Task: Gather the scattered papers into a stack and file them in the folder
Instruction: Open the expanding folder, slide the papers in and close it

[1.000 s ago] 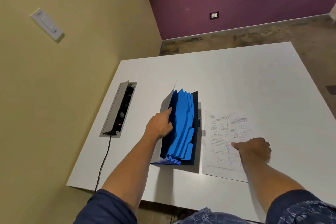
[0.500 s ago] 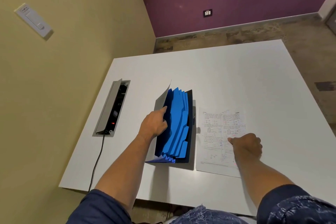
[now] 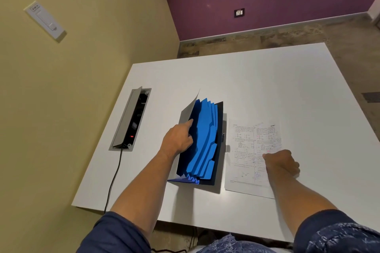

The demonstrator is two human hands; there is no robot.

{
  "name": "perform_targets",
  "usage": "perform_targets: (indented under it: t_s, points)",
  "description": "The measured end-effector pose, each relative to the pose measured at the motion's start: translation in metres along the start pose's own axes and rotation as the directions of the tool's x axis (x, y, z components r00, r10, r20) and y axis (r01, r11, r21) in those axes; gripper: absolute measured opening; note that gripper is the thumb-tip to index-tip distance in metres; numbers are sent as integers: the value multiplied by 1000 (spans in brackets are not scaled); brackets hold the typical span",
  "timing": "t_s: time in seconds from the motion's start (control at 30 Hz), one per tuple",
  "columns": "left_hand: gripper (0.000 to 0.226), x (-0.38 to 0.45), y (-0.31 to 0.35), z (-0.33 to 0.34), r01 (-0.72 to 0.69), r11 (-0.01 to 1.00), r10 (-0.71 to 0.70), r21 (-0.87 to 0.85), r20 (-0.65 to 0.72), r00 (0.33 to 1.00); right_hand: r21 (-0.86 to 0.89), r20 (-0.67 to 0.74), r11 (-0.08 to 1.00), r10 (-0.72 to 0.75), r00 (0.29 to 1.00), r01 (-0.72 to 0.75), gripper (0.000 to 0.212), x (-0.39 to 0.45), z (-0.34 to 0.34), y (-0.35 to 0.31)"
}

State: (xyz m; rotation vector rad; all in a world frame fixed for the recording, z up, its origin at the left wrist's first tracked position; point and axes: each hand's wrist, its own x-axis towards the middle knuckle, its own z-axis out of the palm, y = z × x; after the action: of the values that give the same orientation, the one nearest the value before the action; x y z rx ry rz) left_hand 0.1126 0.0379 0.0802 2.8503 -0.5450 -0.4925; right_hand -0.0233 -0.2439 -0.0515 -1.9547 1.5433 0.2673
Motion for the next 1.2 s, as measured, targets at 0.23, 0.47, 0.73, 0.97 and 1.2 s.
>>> perform_targets:
  t_s: [0.23, 0.47, 0.73, 0.97, 1.2]
  points:
    - [68, -2, -2, -3, 7, 1000, -7, -4, -6, 1000, 217, 208, 976, -39, 977, -7, 44, 16, -20, 11]
    - [70, -2, 1, -5, 16, 1000, -16, -6, 12, 1000, 441, 182, 840, -429, 885, 316, 31, 14, -23, 23]
    - [70, 1, 2, -18, 40, 997, -37, -60, 39, 999, 777, 191, 595, -533, 824, 205, 27, 14, -49, 1]
    - [75, 2, 2, -25, 66, 992, -61, -110, 50, 997, 948, 107, 313, -491, 864, 61, 36, 12, -73, -31]
    - [81, -2, 8, -25, 93, 984, -74, -150, 128, 989, 935, 106, 329, -613, 783, 130, 19, -23, -69, -82]
